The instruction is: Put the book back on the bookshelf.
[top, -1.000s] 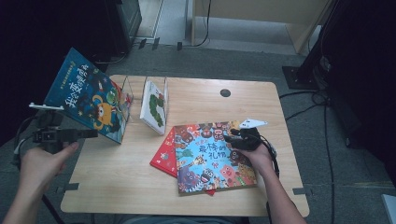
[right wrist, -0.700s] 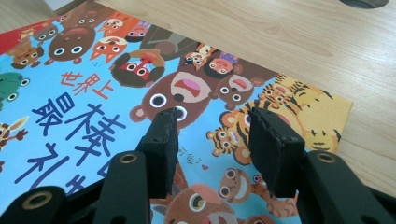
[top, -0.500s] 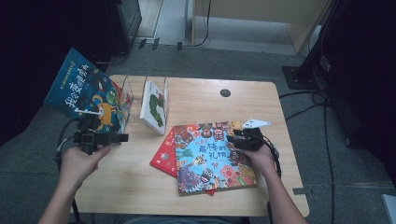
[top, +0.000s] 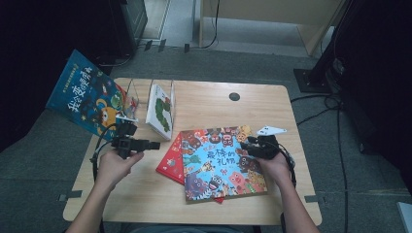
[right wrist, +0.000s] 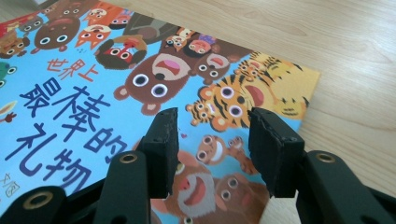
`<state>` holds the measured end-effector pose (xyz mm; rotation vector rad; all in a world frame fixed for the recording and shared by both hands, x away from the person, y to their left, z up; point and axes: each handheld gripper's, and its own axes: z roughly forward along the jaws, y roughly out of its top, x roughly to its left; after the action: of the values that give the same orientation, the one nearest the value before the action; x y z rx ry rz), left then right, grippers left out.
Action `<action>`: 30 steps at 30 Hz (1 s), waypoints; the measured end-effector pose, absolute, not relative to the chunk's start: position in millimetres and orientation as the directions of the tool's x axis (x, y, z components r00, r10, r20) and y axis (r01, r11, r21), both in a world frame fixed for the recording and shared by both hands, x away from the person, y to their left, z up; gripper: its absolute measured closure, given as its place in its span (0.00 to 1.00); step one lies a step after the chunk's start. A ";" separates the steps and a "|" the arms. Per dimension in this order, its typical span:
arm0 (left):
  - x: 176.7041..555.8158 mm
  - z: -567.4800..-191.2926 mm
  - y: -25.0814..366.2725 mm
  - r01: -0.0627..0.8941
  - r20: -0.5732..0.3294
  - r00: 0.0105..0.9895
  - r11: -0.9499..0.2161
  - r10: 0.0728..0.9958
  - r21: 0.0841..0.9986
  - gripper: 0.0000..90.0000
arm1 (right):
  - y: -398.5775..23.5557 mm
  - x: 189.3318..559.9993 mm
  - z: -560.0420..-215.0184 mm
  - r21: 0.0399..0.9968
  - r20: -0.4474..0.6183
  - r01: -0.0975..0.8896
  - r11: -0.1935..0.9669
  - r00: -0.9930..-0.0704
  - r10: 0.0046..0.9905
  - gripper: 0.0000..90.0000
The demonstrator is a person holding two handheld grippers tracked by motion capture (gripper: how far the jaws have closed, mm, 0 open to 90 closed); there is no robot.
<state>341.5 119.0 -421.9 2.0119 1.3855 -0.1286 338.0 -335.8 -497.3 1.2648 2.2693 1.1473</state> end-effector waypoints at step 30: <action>336.9 -481.9 63.3 0.819 -0.392 0.521 -0.315 0.758 0.479 0.82 | -367.4 338.0 -503.7 0.729 0.156 0.656 0.194 -0.435 0.887 1.00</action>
<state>336.9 63.3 -481.9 2.1233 1.2780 -0.1233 338.0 -367.4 -503.7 1.4615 2.1740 1.0877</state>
